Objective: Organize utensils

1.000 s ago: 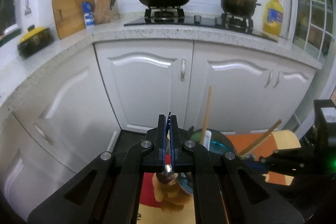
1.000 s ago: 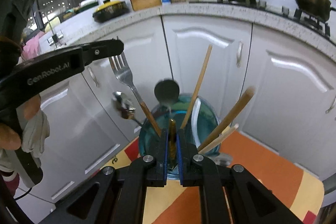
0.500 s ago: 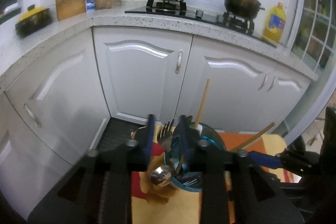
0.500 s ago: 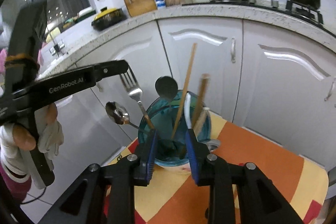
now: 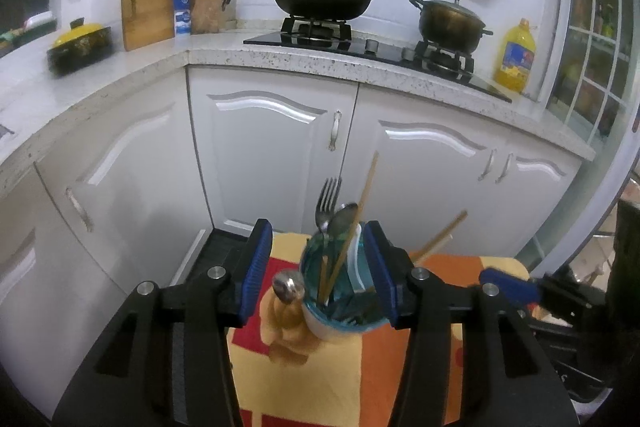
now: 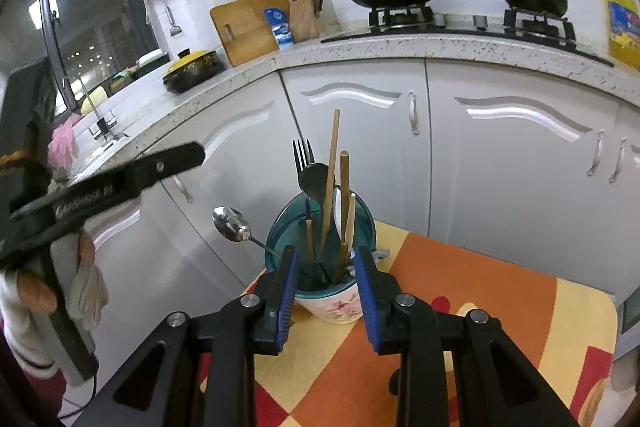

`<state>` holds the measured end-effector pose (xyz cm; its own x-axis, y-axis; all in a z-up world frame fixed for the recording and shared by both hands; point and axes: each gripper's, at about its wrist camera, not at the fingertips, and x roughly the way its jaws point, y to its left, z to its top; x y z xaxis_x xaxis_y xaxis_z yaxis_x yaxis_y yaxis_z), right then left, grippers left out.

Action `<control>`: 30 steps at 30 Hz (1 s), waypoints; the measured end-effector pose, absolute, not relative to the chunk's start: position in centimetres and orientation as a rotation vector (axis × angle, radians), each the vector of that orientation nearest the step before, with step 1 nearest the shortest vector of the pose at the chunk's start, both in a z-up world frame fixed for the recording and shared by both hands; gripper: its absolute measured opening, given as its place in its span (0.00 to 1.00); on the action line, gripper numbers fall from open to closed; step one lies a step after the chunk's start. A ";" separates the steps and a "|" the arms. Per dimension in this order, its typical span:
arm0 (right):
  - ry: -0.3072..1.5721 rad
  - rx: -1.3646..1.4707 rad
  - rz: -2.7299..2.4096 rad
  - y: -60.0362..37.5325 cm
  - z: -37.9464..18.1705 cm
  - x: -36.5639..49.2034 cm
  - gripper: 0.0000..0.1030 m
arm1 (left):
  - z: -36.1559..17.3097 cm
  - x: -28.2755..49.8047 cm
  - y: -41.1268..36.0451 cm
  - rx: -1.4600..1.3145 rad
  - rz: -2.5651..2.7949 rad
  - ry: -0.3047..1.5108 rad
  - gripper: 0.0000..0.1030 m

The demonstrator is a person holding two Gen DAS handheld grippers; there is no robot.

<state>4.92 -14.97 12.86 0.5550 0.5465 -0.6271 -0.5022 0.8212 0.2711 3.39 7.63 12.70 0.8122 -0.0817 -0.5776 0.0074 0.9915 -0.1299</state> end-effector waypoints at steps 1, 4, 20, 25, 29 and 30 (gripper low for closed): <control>0.756 0.060 0.607 -14.9 13.0 4.7 0.30 | 12.5 3.0 7.5 -0.127 -0.047 0.622 0.45; 0.748 0.060 0.584 -14.6 13.2 4.2 0.31 | 11.9 2.1 6.9 -0.131 -0.035 0.633 0.45; 0.742 0.011 0.522 -13.3 13.4 1.6 0.38 | 10.1 -1.2 6.4 -0.135 0.014 0.648 0.45; 0.750 0.013 0.514 -13.3 13.4 1.4 0.39 | 10.4 -1.8 6.4 -0.127 0.025 0.632 0.45; 0.755 0.009 0.509 -13.3 13.4 1.2 0.39 | 10.6 -2.1 6.3 -0.116 0.032 0.624 0.45; 0.756 0.008 0.508 -13.3 13.4 1.1 0.39 | 10.6 -2.2 6.3 -0.114 0.032 0.622 0.45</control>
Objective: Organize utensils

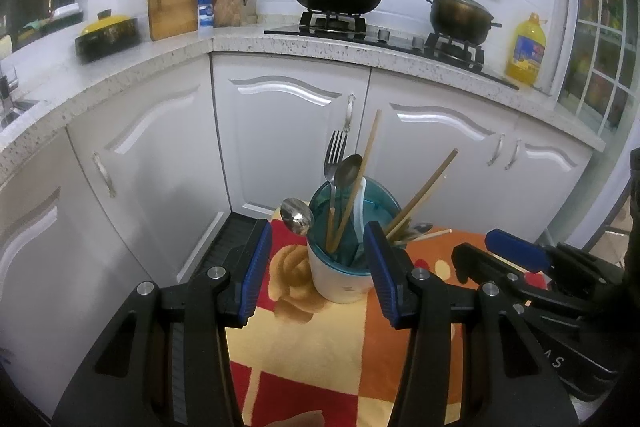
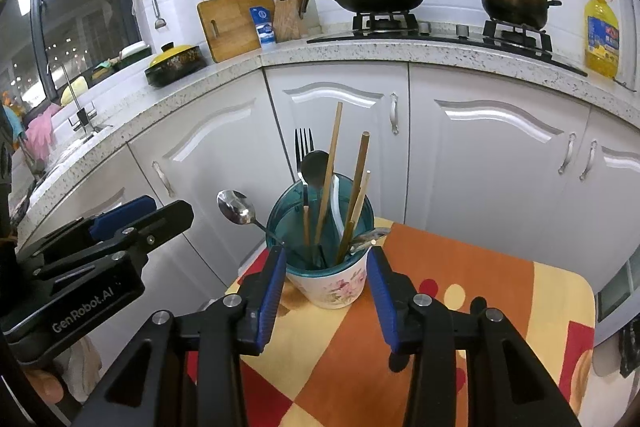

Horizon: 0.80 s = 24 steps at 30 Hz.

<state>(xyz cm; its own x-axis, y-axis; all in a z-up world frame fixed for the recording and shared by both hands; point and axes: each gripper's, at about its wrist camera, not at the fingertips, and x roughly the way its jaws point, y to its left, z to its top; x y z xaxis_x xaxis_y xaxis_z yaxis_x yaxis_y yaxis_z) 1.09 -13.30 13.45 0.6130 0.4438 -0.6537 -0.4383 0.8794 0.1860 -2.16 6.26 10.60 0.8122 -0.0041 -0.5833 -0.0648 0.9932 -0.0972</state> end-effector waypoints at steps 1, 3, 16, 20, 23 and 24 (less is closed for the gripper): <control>0.757 0.007 0.509 -13.3 13.5 1.0 0.39 | 10.6 -2.2 6.2 -0.115 0.033 0.622 0.45; 0.757 0.005 0.508 -13.2 13.5 1.0 0.39 | 10.7 -2.4 6.2 -0.116 0.035 0.620 0.45; 0.749 -0.001 0.504 -13.4 13.6 0.9 0.40 | 10.7 -2.4 6.1 -0.114 0.037 0.619 0.45; 0.755 -0.007 0.503 -13.2 13.6 0.9 0.40 | 10.6 -2.4 6.1 -0.114 0.036 0.620 0.45; 0.755 -0.007 0.502 -13.2 13.6 0.9 0.40 | 10.7 -2.4 6.1 -0.113 0.038 0.621 0.45; 0.755 -0.007 0.502 -13.2 13.5 0.8 0.40 | 10.7 -2.5 6.1 -0.114 0.039 0.621 0.45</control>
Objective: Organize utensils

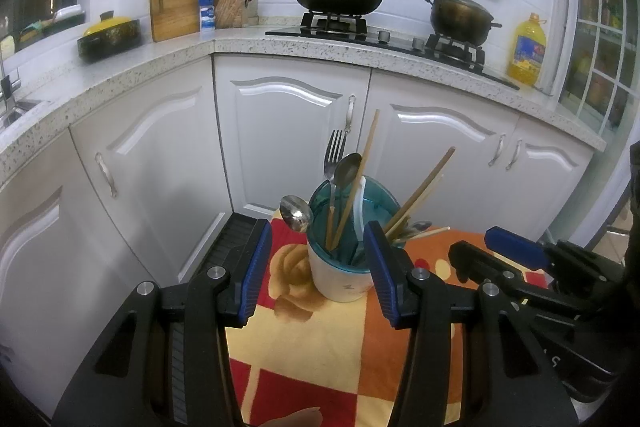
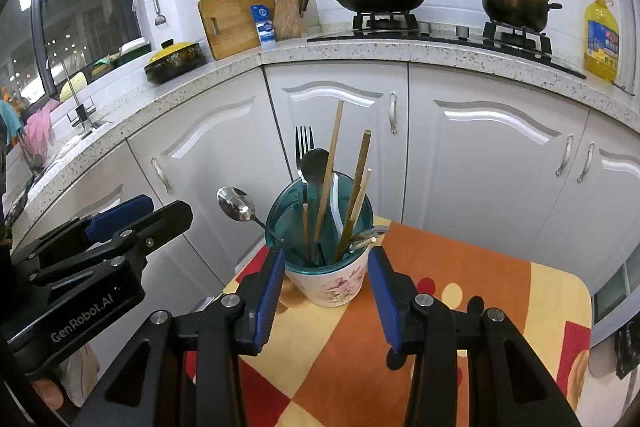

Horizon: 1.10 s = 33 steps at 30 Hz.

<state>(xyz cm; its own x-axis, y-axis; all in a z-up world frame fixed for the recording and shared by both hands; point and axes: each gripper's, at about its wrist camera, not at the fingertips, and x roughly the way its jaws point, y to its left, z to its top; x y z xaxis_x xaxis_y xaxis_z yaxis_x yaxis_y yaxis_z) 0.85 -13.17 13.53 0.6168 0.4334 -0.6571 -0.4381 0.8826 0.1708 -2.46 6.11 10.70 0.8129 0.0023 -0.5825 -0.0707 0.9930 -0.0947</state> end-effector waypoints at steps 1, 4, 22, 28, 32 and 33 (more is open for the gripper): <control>0.754 -0.007 0.501 -13.2 13.5 0.8 0.41 | 10.7 -2.4 6.1 -0.114 0.039 0.621 0.45; 0.756 -0.006 0.497 -13.1 13.4 0.9 0.41 | 10.7 -2.4 6.1 -0.114 0.039 0.621 0.45; 0.764 -0.015 0.499 -13.0 13.2 1.1 0.42 | 10.5 -2.6 6.3 -0.120 0.045 0.625 0.45; 0.764 -0.015 0.497 -13.0 13.2 1.0 0.42 | 10.5 -2.6 6.3 -0.120 0.045 0.626 0.45; 0.764 -0.015 0.498 -13.0 13.2 1.1 0.42 | 10.5 -2.7 6.3 -0.122 0.045 0.626 0.45; 0.765 -0.016 0.497 -13.0 13.2 1.1 0.42 | 10.5 -2.8 6.3 -0.123 0.044 0.624 0.45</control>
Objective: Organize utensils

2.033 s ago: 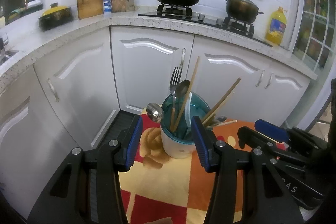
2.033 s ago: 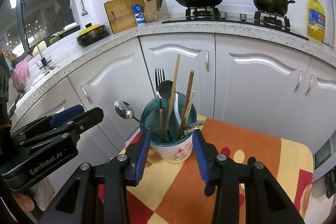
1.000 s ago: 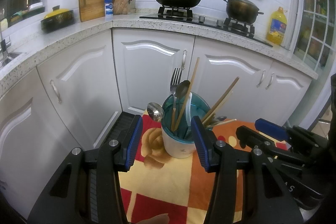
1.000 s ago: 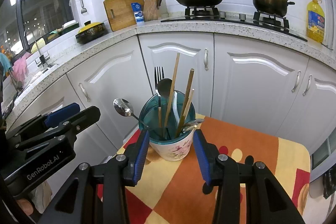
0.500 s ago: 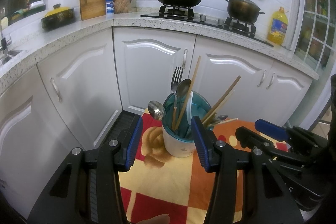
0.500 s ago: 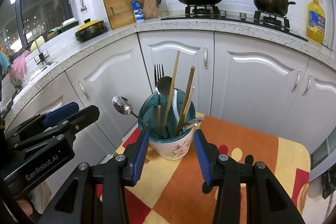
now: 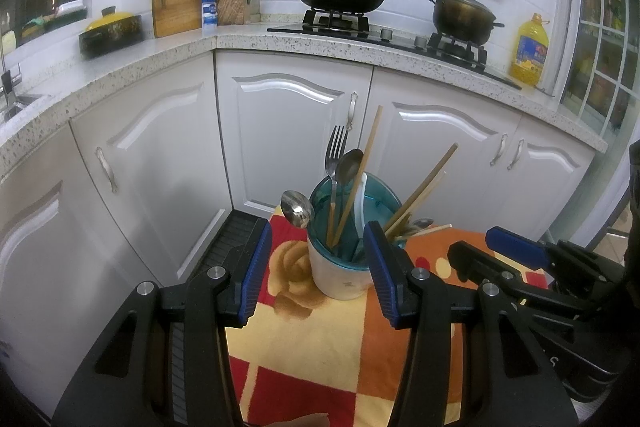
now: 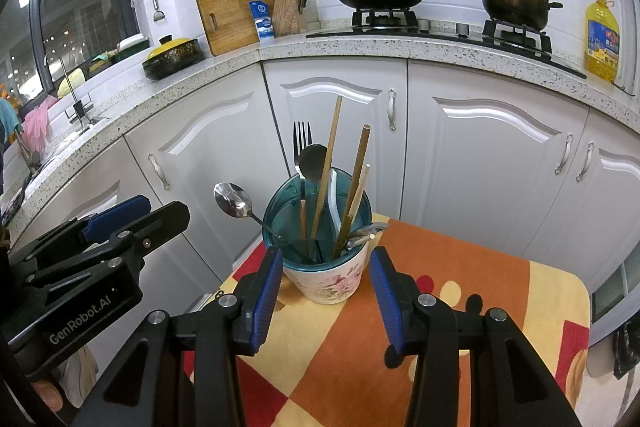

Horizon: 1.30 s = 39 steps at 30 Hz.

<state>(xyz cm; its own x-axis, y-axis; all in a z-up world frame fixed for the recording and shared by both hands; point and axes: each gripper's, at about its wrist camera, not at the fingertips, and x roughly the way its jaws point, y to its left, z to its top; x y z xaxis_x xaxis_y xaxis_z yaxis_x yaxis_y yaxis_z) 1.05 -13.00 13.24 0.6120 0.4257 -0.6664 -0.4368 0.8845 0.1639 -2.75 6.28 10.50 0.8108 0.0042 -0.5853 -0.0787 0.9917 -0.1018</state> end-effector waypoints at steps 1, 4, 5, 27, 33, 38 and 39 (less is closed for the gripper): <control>0.765 -0.015 0.498 -13.0 13.2 1.1 0.42 | 10.5 -2.8 6.3 -0.123 0.044 0.623 0.45; 0.765 -0.016 0.498 -13.0 13.2 1.1 0.43 | 10.5 -2.8 6.4 -0.124 0.047 0.626 0.45; 0.766 -0.017 0.498 -13.0 13.1 1.0 0.43 | 10.4 -2.8 6.4 -0.128 0.047 0.625 0.45; 0.773 -0.025 0.502 -13.0 12.8 1.0 0.43 | 10.4 -2.7 6.0 -0.128 0.053 0.624 0.45; 0.777 -0.029 0.504 -12.9 12.9 1.1 0.44 | 10.4 -2.7 6.0 -0.128 0.053 0.624 0.46; 0.777 -0.029 0.503 -12.9 12.9 1.0 0.44 | 10.4 -2.7 6.0 -0.129 0.053 0.624 0.45; 0.777 -0.030 0.504 -12.8 12.9 1.0 0.44 | 10.4 -2.7 6.0 -0.129 0.052 0.623 0.46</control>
